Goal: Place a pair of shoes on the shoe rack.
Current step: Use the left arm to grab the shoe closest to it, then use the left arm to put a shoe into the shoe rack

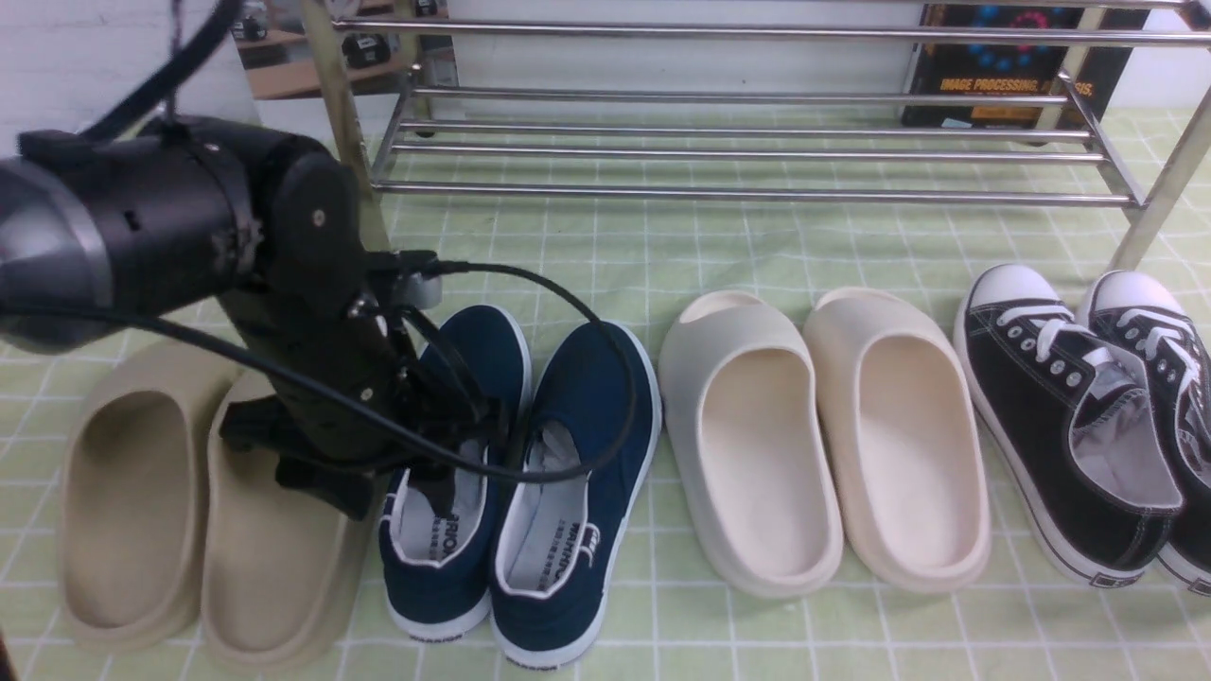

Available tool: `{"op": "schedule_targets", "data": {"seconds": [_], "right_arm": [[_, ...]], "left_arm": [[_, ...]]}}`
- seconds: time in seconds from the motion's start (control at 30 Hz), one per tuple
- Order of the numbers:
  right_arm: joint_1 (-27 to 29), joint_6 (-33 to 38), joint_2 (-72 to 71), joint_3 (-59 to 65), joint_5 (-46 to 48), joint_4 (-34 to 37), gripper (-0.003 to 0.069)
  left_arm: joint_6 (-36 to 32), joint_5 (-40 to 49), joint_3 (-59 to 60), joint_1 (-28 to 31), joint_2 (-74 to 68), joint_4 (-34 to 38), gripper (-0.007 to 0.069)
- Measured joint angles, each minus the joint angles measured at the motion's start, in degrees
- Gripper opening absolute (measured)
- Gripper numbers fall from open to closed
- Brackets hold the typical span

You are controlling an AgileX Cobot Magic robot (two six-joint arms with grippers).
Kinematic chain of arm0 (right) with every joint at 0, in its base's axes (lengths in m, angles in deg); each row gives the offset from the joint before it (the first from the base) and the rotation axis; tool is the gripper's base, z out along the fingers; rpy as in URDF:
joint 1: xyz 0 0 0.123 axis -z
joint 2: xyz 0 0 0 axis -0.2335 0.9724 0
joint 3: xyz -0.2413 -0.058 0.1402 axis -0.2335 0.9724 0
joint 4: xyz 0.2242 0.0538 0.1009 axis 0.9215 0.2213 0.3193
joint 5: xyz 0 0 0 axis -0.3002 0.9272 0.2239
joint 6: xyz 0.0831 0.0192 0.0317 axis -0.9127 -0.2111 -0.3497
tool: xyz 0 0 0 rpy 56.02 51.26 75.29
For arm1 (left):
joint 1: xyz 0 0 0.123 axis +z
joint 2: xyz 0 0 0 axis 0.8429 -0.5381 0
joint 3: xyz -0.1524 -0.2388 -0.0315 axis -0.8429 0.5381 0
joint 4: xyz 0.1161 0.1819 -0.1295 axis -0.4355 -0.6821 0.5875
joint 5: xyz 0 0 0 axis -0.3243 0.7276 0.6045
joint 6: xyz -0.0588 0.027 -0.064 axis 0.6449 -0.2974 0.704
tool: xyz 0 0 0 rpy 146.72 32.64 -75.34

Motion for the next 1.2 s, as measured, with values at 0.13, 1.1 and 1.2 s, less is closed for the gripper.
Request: {"op": "schedule_targets", "data": {"seconds": [0.13, 1.1, 1.2], "right_arm": [[0.0, 0.0, 0.0, 0.0, 0.0, 0.0, 0.0239], [0.0, 0.0, 0.0, 0.0, 0.0, 0.0, 0.0239], [0.0, 0.0, 0.0, 0.0, 0.0, 0.0, 0.0239]], "left_arm": [[1.8, -1.3, -0.1, 0.0, -3.7, -1.0, 0.0377], [-0.2, 11.9, -27.9, 1.3, -4.8, -1.2, 0.0015], [-0.2, 11.8, -33.2, 3.5, -10.6, 2.2, 0.0015]]}}
